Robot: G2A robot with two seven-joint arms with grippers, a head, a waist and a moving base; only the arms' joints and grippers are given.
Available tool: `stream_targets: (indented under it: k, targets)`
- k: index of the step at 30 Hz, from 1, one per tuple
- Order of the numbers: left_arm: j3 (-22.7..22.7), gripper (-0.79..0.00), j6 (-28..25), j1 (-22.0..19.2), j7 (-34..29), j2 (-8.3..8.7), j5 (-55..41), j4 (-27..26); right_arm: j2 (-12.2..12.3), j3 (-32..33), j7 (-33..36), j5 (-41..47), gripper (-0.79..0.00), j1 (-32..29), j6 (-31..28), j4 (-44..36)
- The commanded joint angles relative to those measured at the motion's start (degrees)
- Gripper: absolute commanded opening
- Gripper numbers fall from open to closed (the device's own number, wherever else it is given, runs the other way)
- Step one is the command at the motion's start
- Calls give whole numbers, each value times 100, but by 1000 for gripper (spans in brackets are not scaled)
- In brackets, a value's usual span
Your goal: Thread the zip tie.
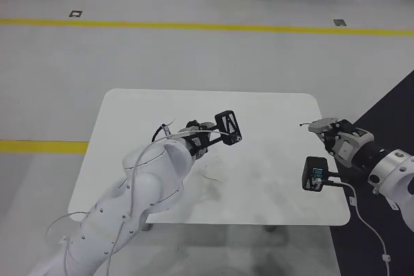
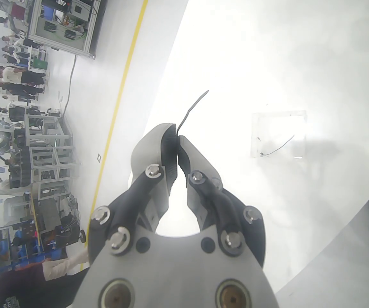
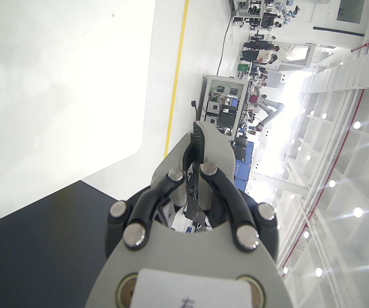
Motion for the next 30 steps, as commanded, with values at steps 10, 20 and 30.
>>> stream_targets:
  k: [10, 20, 30]
  targets:
    - [-56, -785, 84, 116, 167, 13, 353, -8, -17, -46, -1198, 3371, -785, 235, -1076, 1883]
    - [-257, -785, 217, 264, 235, 11, 432, -66, 421, -3001, 411, 8799, -785, 1904, -1076, 3416]
    - [-257, -785, 217, 264, 235, 11, 432, -66, 456, -3224, 1145, 9210, -785, 2251, -1076, 3500]
